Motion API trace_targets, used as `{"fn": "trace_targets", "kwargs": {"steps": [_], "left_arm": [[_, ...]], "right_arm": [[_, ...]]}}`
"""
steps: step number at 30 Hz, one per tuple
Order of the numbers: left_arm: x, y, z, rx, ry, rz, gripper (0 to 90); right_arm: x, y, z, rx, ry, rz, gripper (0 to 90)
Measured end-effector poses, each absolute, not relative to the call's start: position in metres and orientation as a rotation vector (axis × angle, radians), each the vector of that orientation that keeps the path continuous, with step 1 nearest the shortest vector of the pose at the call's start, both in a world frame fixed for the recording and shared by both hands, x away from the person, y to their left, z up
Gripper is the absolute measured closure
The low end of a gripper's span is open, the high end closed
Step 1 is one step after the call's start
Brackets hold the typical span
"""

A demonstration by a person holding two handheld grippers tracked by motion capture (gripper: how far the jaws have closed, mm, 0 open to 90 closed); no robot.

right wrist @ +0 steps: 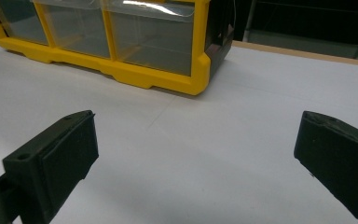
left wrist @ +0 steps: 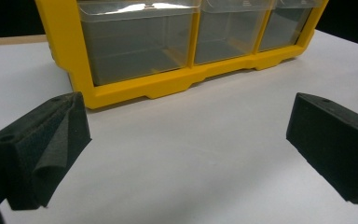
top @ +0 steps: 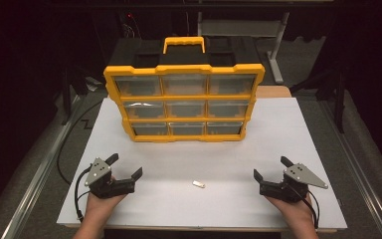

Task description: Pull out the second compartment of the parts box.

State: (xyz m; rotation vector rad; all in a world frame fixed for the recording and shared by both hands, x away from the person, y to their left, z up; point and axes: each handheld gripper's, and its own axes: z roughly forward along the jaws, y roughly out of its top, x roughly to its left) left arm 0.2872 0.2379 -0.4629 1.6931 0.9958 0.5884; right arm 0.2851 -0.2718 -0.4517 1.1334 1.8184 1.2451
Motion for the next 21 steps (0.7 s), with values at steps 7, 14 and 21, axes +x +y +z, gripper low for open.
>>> {"fn": "trace_targets", "kwargs": {"steps": [7, 14, 21], "left_arm": [[0.288, 0.235, -0.464, 1.718, 0.985, 0.563, 0.9], [0.289, 0.235, -0.464, 1.719, 0.979, 0.572, 0.9], [0.290, 0.235, -0.464, 1.703, 0.980, 0.576, 0.5]], "right_arm": [[0.282, -0.273, -0.449, 1.117, 1.788, 1.247, 0.1], [0.289, -0.264, -0.449, 1.092, 1.805, 1.261, 0.1], [0.300, -0.252, -0.448, 1.080, 1.804, 1.262, 0.1]]}}
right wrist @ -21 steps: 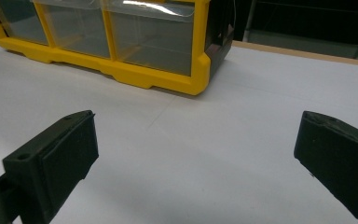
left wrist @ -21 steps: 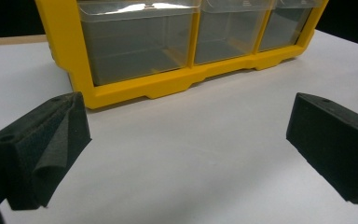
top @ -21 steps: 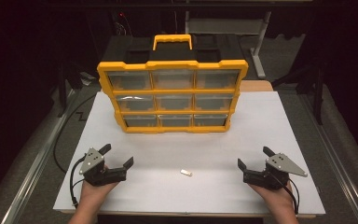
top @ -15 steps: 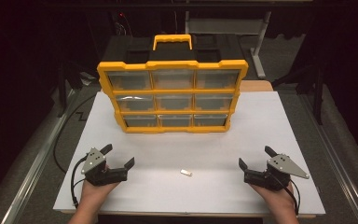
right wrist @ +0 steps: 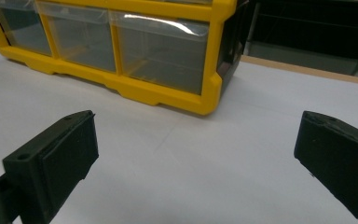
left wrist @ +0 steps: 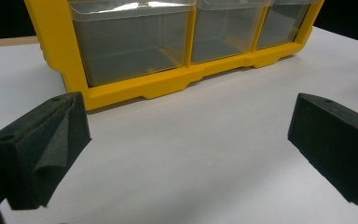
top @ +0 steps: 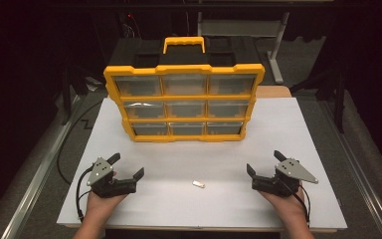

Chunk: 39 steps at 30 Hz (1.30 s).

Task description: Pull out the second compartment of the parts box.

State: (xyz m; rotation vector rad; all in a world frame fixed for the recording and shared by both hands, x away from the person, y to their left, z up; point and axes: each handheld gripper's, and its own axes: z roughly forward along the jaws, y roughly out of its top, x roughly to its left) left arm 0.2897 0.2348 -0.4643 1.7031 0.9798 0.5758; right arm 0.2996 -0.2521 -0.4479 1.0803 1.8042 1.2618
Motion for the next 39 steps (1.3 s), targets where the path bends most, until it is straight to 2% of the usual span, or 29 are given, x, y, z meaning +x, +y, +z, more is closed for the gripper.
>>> {"fn": "trace_targets", "kwargs": {"steps": [22, 39], "left_arm": [[0.290, 0.234, -0.465, 1.714, 0.961, 0.510, 0.4], [0.289, 0.237, -0.464, 1.672, 0.972, 0.545, 0.4]], "right_arm": [[0.375, -0.207, -0.453, 1.081, 1.841, 1.170, 0.3], [0.364, -0.213, -0.451, 1.037, 1.893, 1.074, 0.1]]}}
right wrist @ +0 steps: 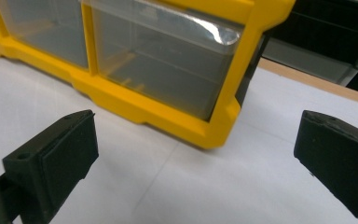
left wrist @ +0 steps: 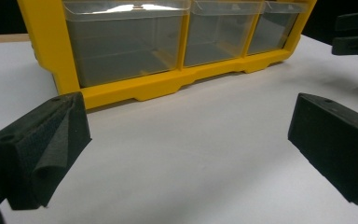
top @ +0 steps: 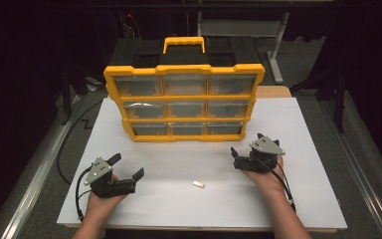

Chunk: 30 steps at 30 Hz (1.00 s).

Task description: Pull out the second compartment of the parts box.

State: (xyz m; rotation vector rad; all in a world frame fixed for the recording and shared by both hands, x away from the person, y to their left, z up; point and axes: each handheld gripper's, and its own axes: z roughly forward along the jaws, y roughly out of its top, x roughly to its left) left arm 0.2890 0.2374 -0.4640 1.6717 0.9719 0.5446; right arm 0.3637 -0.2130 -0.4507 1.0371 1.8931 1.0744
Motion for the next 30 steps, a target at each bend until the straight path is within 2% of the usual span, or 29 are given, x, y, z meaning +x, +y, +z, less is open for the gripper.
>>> {"fn": "trace_targets", "kwargs": {"steps": [9, 30], "left_arm": [[0.290, 0.238, -0.463, 1.667, 0.982, 0.549, 0.4], [0.291, 0.236, -0.467, 1.706, 0.971, 0.554, 1.0]], "right_arm": [[0.357, -0.223, -0.456, 1.049, 1.911, 1.029, 0.2], [0.352, -0.202, -0.467, 0.815, 2.050, 0.739, 0.5]]}}
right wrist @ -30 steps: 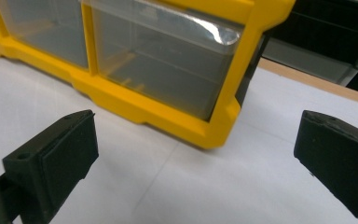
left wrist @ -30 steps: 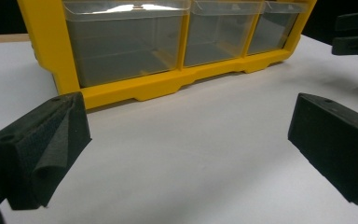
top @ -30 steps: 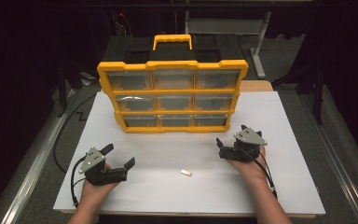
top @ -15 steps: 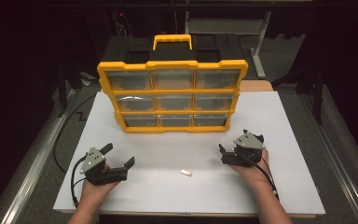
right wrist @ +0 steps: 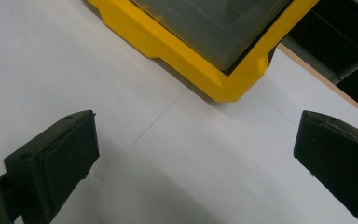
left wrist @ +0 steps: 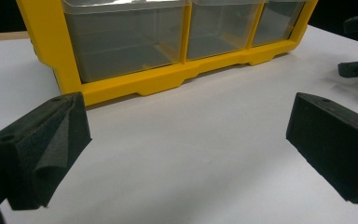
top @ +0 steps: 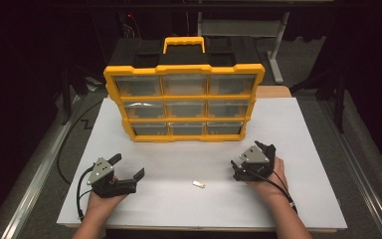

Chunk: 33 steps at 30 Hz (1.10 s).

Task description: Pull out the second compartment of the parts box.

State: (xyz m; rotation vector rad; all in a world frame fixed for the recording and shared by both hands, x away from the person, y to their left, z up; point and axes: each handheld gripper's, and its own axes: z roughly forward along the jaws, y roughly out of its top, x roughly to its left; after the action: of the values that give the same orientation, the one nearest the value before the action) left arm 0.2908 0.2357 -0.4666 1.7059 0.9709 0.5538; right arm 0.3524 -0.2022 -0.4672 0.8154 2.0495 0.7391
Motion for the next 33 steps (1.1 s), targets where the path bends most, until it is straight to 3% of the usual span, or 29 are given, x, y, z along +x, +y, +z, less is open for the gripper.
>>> {"fn": "trace_targets", "kwargs": {"steps": [33], "left_arm": [[0.291, 0.236, -0.466, 1.700, 0.955, 0.562, 1.1]], "right_arm": [[0.335, -0.177, -0.464, 0.392, 2.032, 0.375, 0.7]]}}
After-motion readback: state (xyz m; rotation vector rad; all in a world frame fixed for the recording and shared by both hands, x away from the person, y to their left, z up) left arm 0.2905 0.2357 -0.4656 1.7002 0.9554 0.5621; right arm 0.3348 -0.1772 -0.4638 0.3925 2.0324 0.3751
